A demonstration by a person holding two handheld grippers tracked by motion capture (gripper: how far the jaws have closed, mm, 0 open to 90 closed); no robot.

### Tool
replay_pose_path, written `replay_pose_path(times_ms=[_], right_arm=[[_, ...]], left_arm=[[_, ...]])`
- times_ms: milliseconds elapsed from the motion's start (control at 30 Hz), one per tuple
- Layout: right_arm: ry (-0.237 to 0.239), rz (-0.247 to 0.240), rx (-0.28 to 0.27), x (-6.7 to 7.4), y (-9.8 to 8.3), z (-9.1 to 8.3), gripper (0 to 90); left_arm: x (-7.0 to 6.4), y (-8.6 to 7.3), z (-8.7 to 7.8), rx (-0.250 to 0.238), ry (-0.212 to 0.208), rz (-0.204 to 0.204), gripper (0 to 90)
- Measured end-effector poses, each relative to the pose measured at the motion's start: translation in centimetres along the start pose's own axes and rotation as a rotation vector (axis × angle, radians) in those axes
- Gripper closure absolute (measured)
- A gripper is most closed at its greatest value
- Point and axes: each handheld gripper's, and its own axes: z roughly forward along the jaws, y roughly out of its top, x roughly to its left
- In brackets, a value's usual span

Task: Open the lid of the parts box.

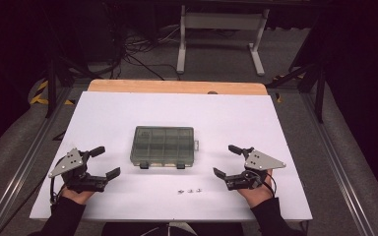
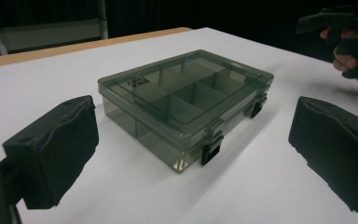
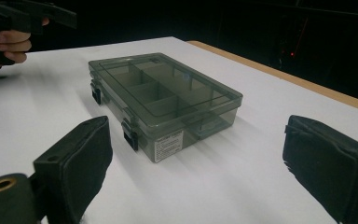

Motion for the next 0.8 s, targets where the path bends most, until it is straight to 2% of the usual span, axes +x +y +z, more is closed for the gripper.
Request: replay_pose_path(times_ms=[100,233,467,600,700,800], right_arm=[[0.009,0.002,0.001,0.0,0.1,0.2,9.3],[0.018,0.002,0.001,0.0,0.2,0.7,9.3],[0.044,0.001,0.020,0.1,0.1,1.7,9.3],[0.043,0.001,0.021,0.3,0.1,1.6,9.3],[0.053,0.020,0.020,0.3,0.2,2.0,9.4],[0.077,0.050,-0.004,0.2,0.8,2.8,10.3]], left_arm=[[0.0,0.5,0.8,-0.020,-0.009,-0.011,1.9],[-0.4,0.9,1.4,0.007,-0.011,0.032,2.1],[0.2,1.2,1.6,-0.016,-0.002,0.009,3.7],[0.7,1.6,2.0,-0.023,-0.028,-0.003,5.6],[0.8,1.6,2.5,-0.026,-0.032,0.005,7.0],[0.8,1.8,2.8,-0.019,-0.032,0.019,8.1]])
